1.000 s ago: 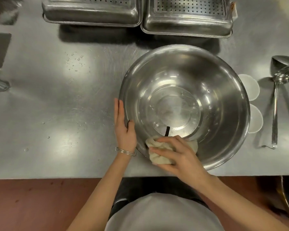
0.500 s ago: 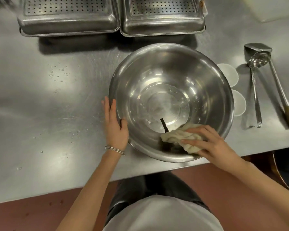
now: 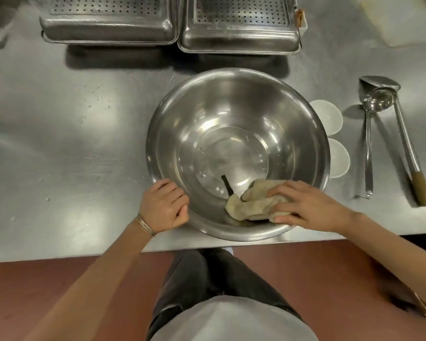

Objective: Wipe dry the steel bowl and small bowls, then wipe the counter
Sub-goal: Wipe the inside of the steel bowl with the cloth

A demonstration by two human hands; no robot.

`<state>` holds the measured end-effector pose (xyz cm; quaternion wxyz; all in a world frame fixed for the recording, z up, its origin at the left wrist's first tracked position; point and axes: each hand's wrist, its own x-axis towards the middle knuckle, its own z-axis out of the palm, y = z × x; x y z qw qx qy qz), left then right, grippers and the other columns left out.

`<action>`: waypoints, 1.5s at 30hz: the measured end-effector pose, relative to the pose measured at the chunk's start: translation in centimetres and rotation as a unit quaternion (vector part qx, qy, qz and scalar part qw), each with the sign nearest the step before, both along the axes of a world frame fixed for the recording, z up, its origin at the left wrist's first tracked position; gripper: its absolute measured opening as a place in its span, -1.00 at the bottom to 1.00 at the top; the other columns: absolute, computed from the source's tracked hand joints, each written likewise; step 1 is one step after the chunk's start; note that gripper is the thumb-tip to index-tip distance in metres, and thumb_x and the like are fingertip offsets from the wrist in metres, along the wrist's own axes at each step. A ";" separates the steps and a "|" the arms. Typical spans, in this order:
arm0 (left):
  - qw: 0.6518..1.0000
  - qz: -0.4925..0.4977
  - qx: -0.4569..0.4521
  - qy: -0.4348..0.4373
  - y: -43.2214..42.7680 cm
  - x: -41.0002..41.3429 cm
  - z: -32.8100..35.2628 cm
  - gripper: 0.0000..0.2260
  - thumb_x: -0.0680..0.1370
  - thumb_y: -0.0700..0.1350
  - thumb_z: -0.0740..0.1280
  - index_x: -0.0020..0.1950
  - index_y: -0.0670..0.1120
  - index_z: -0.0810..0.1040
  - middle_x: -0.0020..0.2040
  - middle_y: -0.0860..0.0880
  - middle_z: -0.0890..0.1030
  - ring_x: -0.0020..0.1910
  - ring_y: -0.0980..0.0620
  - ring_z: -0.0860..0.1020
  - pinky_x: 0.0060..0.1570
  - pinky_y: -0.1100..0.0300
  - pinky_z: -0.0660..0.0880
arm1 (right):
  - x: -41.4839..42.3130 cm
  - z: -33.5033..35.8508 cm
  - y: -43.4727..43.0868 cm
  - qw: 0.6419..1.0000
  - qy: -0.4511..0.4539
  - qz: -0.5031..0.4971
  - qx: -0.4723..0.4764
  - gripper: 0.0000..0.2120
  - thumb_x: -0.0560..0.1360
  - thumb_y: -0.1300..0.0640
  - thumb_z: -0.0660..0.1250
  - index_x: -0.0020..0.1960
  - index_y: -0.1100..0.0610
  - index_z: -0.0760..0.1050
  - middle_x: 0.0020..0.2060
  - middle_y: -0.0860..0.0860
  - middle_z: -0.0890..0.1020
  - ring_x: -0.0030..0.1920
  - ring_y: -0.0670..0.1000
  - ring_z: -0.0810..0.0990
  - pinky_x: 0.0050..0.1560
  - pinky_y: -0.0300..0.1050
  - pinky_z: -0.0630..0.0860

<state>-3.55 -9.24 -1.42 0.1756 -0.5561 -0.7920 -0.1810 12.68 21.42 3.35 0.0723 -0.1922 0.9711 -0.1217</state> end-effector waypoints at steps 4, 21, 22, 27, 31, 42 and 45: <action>0.999 0.001 -0.047 -0.007 -0.4 -2.4 0.8 -0.68 0.47 -0.17 0.08 -0.35 -0.14 0.56 -0.36 -0.07 0.57 -0.32 -0.07 0.54 0.10 0.07 0.41 | -0.3 0.3 2.5 0.999 -0.024 -0.003 0.031 -0.53 0.59 -0.24 -0.07 0.02 -0.10 0.58 0.10 0.00 0.53 0.05 0.04 0.47 0.06 -0.01 0.51; 0.997 -0.027 -0.067 -0.016 0.5 0.1 0.4 -0.63 0.51 -0.15 0.02 -0.36 -0.15 0.53 -0.40 -0.09 0.50 -0.38 -0.10 0.46 -0.09 0.10 0.39 | 4.0 -0.9 3.8 0.998 0.063 -0.017 0.007 -0.65 0.58 -0.15 0.09 -0.03 -0.02 0.60 0.12 0.06 0.51 0.01 0.10 0.51 -0.10 0.03 0.55; 0.995 -0.034 -0.086 -0.020 0.5 -0.8 0.8 -0.65 0.50 -0.16 0.04 -0.33 -0.16 0.55 -0.37 -0.09 0.52 -0.35 -0.11 0.49 -0.02 0.09 0.40 | 3.4 -0.6 4.6 0.998 0.056 -0.017 0.023 -0.58 0.59 -0.17 0.04 -0.05 -0.03 0.62 0.10 0.06 0.53 -0.02 0.10 0.52 -0.11 0.01 0.56; 0.994 -0.010 -0.096 -0.042 0.3 0.0 2.4 -0.74 0.47 -0.10 0.18 -0.17 -0.15 0.65 -0.17 -0.06 0.66 -0.07 -0.09 0.60 0.24 0.01 0.36 | -0.7 -0.3 3.2 0.993 -0.046 -0.095 -0.048 -0.46 0.51 -0.34 -0.05 0.17 -0.09 0.55 0.26 0.05 0.40 0.18 0.14 0.41 0.17 0.14 0.47; 0.991 -0.035 -0.084 -0.095 0.7 4.6 0.9 -0.74 0.46 0.00 0.22 -0.15 -0.09 0.65 -0.16 0.00 0.65 -0.07 0.00 0.58 0.23 0.08 0.36 | -3.1 -3.4 -0.2 0.960 -0.241 -0.143 0.027 -0.34 0.40 -0.32 0.26 0.42 -0.35 0.06 0.47 -0.03 -0.03 0.39 0.21 0.04 0.29 0.33 0.20; 0.992 -0.009 -0.066 -0.103 1.1 -0.5 0.9 -0.79 0.41 -0.11 0.20 -0.26 -0.08 0.62 -0.25 0.01 0.64 -0.10 -0.02 0.56 0.26 0.15 0.24 | -12.8 -5.9 0.4 0.986 -0.073 -0.114 0.094 -0.22 0.42 -0.25 0.27 0.50 -0.17 -0.06 0.51 0.07 -0.03 0.44 0.28 0.04 0.28 0.40 0.18; 0.993 0.021 -0.032 -0.111 1.2 0.6 0.3 -0.77 0.42 -0.08 0.21 -0.18 -0.09 0.65 -0.19 -0.01 0.65 -0.01 0.00 0.52 0.29 0.08 0.28 | -12.1 -8.1 -1.1 0.983 -0.061 -0.099 0.143 -0.16 0.34 -0.52 -0.04 0.49 -0.20 -0.20 0.50 0.06 -0.26 0.46 0.32 -0.22 0.24 0.56 0.04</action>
